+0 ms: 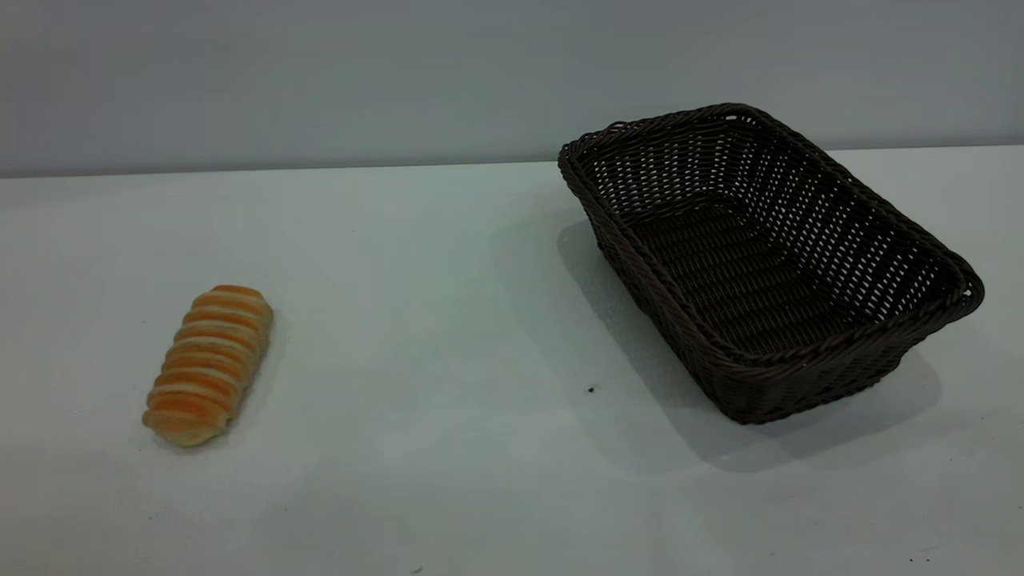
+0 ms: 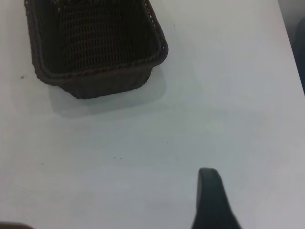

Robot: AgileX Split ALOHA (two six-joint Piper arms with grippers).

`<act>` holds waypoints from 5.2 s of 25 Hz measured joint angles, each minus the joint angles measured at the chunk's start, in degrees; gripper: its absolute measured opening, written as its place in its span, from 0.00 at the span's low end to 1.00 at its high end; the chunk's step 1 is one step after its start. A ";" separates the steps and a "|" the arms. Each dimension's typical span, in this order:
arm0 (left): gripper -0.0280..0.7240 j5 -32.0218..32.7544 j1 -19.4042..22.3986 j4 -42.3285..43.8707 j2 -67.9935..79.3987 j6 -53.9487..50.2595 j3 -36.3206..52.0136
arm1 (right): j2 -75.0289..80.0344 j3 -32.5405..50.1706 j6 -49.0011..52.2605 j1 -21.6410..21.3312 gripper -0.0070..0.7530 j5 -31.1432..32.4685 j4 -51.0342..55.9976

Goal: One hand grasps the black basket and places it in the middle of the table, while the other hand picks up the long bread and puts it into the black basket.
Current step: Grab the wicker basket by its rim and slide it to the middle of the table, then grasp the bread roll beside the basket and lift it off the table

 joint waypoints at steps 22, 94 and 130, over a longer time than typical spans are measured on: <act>0.79 0.00 0.00 0.00 0.00 -0.06 0.00 | 0.00 0.00 0.06 0.00 0.64 0.00 0.72; 0.81 -30.23 0.00 -2.78 61.46 6.55 -20.62 | 128.22 -59.19 -11.52 5.79 0.14 -10.68 34.25; 0.81 -57.97 -1.94 -28.02 117.90 32.66 -23.85 | 102.52 -78.59 -17.32 7.59 0.60 5.26 30.92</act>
